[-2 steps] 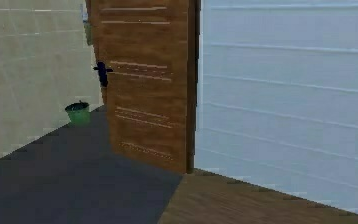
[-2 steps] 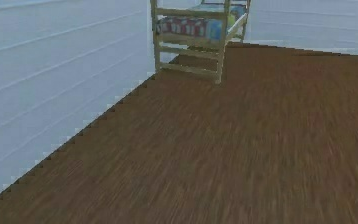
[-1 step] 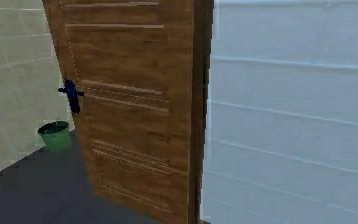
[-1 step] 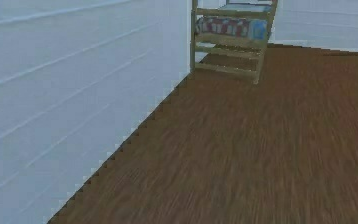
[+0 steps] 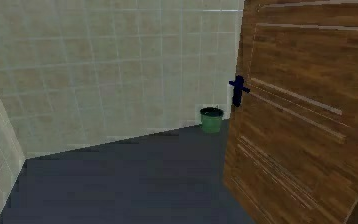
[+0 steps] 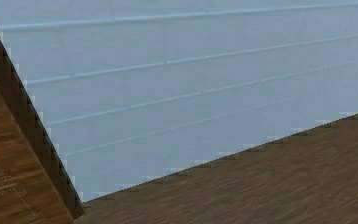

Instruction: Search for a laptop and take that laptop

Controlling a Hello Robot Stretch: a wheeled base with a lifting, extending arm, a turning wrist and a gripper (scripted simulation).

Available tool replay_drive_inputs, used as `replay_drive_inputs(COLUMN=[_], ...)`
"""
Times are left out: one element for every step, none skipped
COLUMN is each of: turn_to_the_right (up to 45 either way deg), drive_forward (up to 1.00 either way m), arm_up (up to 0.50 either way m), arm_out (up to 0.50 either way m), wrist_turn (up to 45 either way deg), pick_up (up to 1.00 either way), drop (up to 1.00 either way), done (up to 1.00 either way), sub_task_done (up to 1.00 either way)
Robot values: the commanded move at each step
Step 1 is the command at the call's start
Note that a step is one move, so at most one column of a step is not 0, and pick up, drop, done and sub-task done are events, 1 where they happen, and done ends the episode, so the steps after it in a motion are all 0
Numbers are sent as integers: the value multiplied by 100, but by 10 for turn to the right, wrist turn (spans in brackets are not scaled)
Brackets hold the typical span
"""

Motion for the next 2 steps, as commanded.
replay_drive_inputs(turn_to_the_right=[-90, 0], drive_forward=[0, 100], arm_up=[0, 0], arm_out=[0, 0], wrist_turn=[0, 0], pick_up=[0, 0], drop=[0, 0], done=[0, 0], sub_task_done=[0, 0])
